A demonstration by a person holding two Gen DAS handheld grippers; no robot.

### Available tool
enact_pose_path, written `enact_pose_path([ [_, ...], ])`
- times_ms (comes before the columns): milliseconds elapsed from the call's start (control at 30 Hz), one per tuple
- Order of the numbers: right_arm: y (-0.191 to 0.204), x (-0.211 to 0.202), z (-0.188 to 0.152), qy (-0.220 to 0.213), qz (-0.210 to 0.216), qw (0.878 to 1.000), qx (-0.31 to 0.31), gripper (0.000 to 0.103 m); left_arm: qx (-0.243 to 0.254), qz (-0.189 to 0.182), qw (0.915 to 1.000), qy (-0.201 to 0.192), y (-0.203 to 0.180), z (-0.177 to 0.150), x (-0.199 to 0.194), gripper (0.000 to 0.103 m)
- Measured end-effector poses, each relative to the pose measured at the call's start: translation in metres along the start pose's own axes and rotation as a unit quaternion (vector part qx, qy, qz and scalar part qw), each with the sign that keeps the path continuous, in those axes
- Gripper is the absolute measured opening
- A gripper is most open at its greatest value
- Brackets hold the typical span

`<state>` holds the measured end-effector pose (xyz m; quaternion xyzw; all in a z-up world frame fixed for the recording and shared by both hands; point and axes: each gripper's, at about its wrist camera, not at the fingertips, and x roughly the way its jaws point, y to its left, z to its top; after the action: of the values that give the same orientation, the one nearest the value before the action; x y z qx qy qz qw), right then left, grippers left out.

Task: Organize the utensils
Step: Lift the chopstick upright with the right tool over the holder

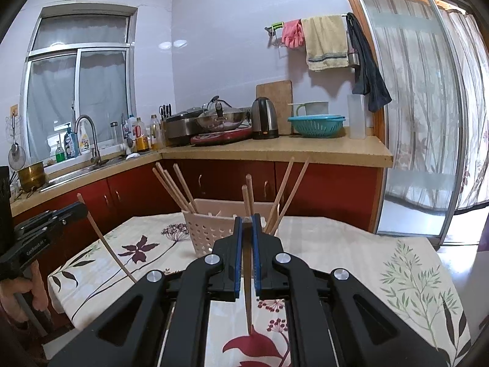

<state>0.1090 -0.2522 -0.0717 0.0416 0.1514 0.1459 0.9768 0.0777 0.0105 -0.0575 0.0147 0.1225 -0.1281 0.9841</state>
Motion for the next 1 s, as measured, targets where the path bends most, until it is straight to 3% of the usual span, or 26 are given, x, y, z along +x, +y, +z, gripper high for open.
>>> enact_pose_path([
  [400,-0.005,0.002,0.040,-0.046,0.010,0.999,-0.004,0.007,0.006,-0.033,0.9982,-0.050,-0.010,0.049,0.011,0.007],
  [1000,-0.014,0.031,0.105,-0.113,0.008,0.993,-0.033,0.007,0.047,-0.066,0.9880,-0.131,-0.041,0.123,0.056,0.007],
])
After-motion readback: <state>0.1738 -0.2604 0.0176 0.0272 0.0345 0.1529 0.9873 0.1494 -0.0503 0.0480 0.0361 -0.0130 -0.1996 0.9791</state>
